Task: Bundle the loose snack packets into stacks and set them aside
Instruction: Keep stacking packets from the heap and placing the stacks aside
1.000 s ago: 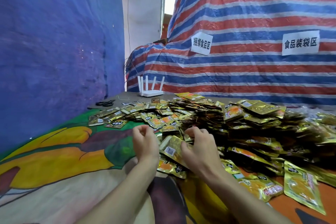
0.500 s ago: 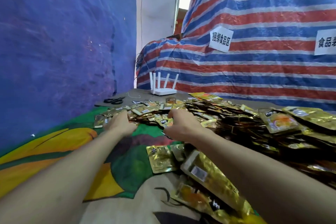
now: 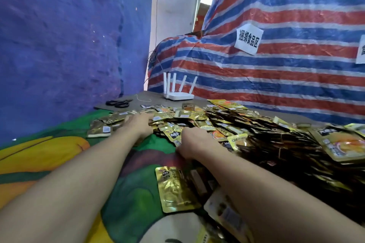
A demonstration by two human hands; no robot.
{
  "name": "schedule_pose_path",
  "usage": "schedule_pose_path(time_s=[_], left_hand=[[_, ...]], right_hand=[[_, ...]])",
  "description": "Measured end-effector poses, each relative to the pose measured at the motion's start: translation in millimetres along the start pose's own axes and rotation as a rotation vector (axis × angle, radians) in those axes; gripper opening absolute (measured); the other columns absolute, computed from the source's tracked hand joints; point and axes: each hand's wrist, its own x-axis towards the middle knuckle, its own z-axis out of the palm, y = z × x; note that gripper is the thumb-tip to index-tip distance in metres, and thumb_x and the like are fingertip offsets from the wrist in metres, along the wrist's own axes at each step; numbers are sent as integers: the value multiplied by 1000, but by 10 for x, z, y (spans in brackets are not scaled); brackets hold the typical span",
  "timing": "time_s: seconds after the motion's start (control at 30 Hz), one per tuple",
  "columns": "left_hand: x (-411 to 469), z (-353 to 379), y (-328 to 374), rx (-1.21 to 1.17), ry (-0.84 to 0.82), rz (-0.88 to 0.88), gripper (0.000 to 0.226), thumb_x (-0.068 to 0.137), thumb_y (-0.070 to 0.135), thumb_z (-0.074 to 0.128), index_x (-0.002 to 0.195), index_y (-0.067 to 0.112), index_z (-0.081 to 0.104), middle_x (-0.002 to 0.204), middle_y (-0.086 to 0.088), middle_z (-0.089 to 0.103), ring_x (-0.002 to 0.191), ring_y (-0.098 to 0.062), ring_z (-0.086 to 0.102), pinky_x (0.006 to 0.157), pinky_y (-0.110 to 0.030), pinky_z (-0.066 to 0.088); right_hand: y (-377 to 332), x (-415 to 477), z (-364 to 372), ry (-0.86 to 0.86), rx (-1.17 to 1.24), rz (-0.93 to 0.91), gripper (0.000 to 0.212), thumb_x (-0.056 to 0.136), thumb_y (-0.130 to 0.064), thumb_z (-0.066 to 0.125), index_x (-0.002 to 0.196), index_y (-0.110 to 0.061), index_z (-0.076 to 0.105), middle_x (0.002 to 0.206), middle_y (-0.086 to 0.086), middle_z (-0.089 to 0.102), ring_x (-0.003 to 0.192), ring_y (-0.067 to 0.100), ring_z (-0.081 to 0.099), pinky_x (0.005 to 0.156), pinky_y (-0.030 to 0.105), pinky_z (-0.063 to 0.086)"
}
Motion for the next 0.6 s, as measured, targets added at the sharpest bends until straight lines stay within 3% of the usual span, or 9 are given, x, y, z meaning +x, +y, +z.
schedule_pose_path(time_s=[0.07,0.17,0.27,0.37,0.47,0.6], left_hand=[[-17,59,21,38,44,31,46,92,10,56,135,27,63,135,-10,63,119,-31,60,98,-38,50],[-136,106,60,191,233,88,31,97,12,52,119,25,71,121,-9,68,112,-31,63,94,-39,47],[-259,62,51,238,300,137,27,93,2,47,109,14,64,112,-11,68,109,-33,63,92,-42,44],[-309,22,-42,-14,333,71,18,95,5,45,109,8,56,114,-15,63,106,-37,61,86,-44,48],[-380,6,-106,-310,452,-51,8,98,12,45,103,6,47,102,-18,59,88,-36,56,70,-42,45],[-533,-87,-154,-578,546,-198,15,94,17,58,99,10,46,93,-11,56,82,-30,53,66,-36,39]], right_hand=[[-85,-67,-2,44,-105,-116,3,94,-11,61,95,-8,62,115,16,66,107,36,64,80,40,55],[-176,-116,32,66,-183,-218,22,94,3,55,112,1,67,113,21,66,106,41,65,81,48,58],[-137,-181,-40,151,-151,-226,22,94,3,53,113,1,65,113,19,65,106,40,64,71,40,46],[-96,-259,-152,227,-101,-164,17,94,-1,52,106,-7,62,110,15,65,102,38,64,73,42,42],[-81,-340,-243,288,25,-82,8,93,-4,51,88,-10,54,101,14,68,80,34,59,70,37,38],[31,-448,-353,433,368,-43,12,99,-11,42,105,-4,52,88,10,56,74,30,54,62,36,40]])
